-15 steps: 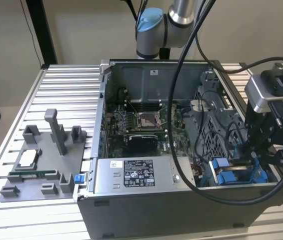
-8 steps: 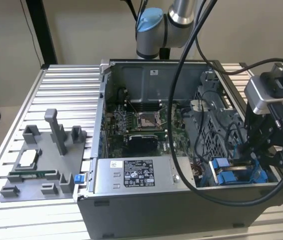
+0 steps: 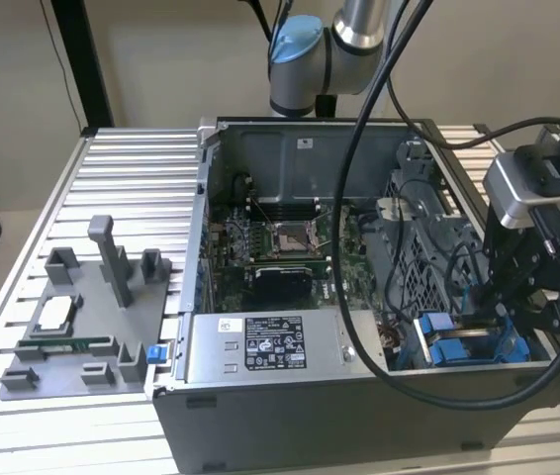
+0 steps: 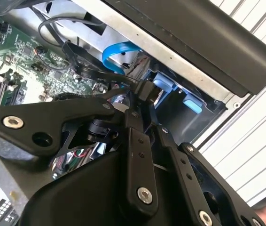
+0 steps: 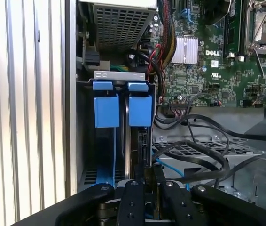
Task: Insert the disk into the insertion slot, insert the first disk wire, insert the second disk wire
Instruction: 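Insert the first disk wire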
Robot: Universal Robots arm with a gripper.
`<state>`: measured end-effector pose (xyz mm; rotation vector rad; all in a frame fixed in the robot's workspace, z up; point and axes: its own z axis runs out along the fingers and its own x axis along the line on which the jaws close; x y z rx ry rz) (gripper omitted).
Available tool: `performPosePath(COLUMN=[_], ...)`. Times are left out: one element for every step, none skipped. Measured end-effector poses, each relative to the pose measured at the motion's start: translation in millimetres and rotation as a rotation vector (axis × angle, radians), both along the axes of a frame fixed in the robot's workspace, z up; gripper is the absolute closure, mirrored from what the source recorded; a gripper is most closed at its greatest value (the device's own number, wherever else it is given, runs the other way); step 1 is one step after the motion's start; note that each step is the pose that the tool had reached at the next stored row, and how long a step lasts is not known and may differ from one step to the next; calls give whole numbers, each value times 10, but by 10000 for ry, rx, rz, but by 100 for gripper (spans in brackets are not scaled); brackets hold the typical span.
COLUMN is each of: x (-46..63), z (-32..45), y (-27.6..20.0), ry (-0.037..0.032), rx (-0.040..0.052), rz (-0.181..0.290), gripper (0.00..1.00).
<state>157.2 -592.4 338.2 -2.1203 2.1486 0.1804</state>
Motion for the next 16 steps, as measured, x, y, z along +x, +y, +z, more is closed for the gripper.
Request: performPosePath(x=[0,0,0,1,1,0,0,0,0,0,0,0,0,0,-1,0], z=[-4,-10,-20,-27,-36,-43,-51,-56,-58,-61,-69,-71,-68,-55,-43,-16], y=[0,0,0,0,0,0,0,0,0,-1,0,-1,0,0,0,0], ry=[-1,-2,-4,-6,-8,-8,-9,-8,-8,-8,-7,-7,-8,-6,-4,-1], rx=[-3,-2,5,3,0,-6,-10,-12,-9,-4,12,13,11,0,6,3], rz=[1,0,1,1,1,1,1,1,0,0,1,0,0,-3,-7,-9], gripper=[100,100,100,100,100,100,100,100,100,100,100,100,100,100,100,100])
